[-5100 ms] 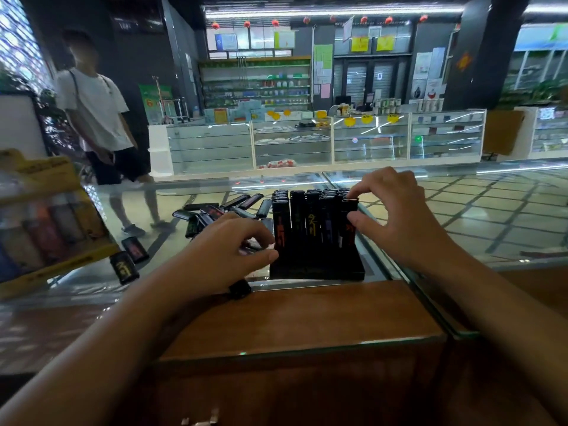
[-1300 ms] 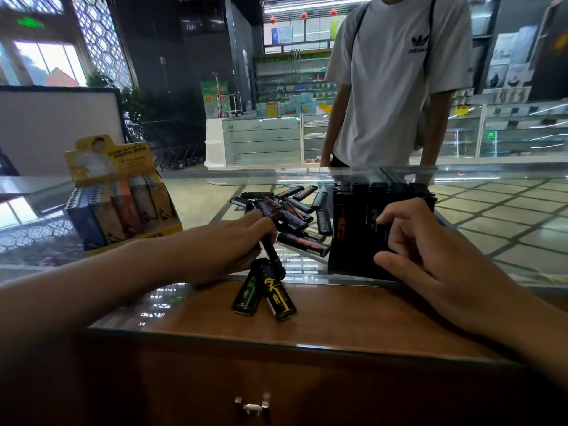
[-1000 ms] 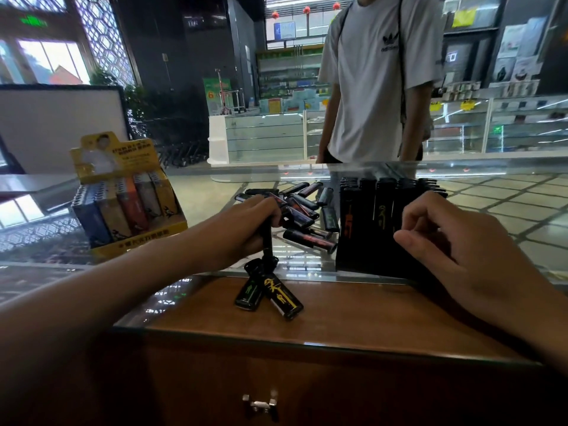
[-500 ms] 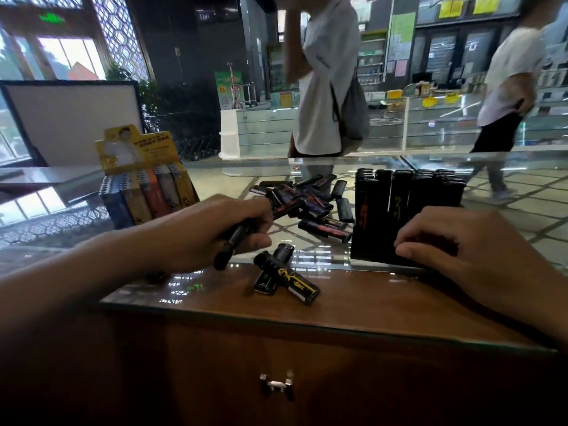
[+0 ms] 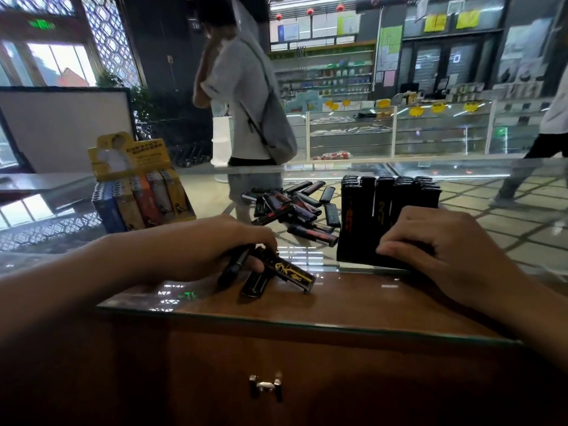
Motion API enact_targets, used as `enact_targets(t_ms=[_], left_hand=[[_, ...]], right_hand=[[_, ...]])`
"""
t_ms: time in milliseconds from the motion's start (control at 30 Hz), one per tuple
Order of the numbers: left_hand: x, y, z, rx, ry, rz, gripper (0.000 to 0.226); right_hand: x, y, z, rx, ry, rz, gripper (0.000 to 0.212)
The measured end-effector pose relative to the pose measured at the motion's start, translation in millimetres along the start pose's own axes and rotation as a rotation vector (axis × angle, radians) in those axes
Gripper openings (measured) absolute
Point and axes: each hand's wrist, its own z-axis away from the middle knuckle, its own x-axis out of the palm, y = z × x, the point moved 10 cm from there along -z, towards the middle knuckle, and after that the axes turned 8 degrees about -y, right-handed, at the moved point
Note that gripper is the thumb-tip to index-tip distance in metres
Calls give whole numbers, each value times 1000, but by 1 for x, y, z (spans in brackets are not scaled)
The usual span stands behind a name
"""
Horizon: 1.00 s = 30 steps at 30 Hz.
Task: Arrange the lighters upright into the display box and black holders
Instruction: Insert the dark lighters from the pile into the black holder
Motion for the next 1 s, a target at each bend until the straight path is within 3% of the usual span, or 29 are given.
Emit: enact_targets(t_ms=[67,167,233,367,500,667,733,833,1000], left_hand=[[-5,6,-8,43,19,111,21],[-16,23,-29,107,119,9,16],[-29,36,-38,153,228,-35,32],[-37,78,-69,211,174,21,19],[-49,101,-87,282,279,39,14],[-59,73,-84,258,537,259,20],[-45,69,-87,253,521,253,24],[-24,66,-92,259,443,315,47],[-5,74,-95,251,254,-51,17]], right_hand=[[-1,4,0,27,5,-13,31],[-11,7,-1,94,47,-87,31],[-15,10,-5,131,44,-143,24],[-17,12,-19,156,-34,-111,17],[-25,23,-19,181,-30,-153,31],[-52,34,-11,213,79,-213,51],[-65,38,-16,222,131,-221,47],[-70,43,-32,241,149,-167,39],[-53,54,-48,278,152,-81,38]])
